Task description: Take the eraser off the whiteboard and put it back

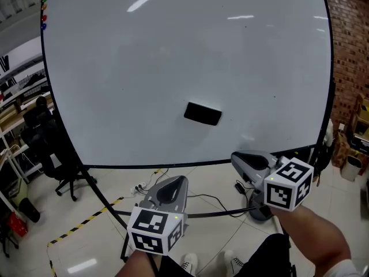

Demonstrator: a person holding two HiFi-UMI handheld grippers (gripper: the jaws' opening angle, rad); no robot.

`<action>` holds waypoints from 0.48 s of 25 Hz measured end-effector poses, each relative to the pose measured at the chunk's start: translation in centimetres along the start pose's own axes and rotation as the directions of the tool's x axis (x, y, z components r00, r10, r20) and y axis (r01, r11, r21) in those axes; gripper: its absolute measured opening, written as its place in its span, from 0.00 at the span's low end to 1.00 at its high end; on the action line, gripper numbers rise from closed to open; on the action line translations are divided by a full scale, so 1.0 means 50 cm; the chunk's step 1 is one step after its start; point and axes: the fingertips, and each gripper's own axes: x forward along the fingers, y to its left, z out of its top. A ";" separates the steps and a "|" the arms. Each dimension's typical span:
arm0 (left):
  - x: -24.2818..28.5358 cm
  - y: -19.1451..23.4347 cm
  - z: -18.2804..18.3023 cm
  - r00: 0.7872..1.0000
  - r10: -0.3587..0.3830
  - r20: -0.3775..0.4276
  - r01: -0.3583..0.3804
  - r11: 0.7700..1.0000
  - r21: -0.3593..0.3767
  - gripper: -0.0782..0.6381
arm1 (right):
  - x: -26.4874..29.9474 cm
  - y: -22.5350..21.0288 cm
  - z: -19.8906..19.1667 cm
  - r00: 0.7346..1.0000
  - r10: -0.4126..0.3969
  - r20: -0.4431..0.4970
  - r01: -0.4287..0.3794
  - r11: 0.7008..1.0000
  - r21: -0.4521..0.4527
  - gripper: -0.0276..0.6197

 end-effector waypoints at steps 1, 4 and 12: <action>-0.001 0.000 -0.001 1.000 -0.001 -0.001 0.001 1.000 0.002 0.13 | -0.008 0.003 -0.002 1.000 0.003 0.000 -0.003 1.000 0.005 0.05; -0.008 -0.006 -0.003 1.000 -0.001 -0.008 0.001 1.000 0.026 0.13 | -0.038 0.003 -0.004 1.000 0.002 0.002 -0.002 1.000 0.019 0.05; -0.041 0.000 -0.002 1.000 0.025 -0.005 -0.024 0.999 0.038 0.13 | -0.129 0.005 -0.023 0.999 -0.052 -0.004 0.052 0.995 -0.082 0.05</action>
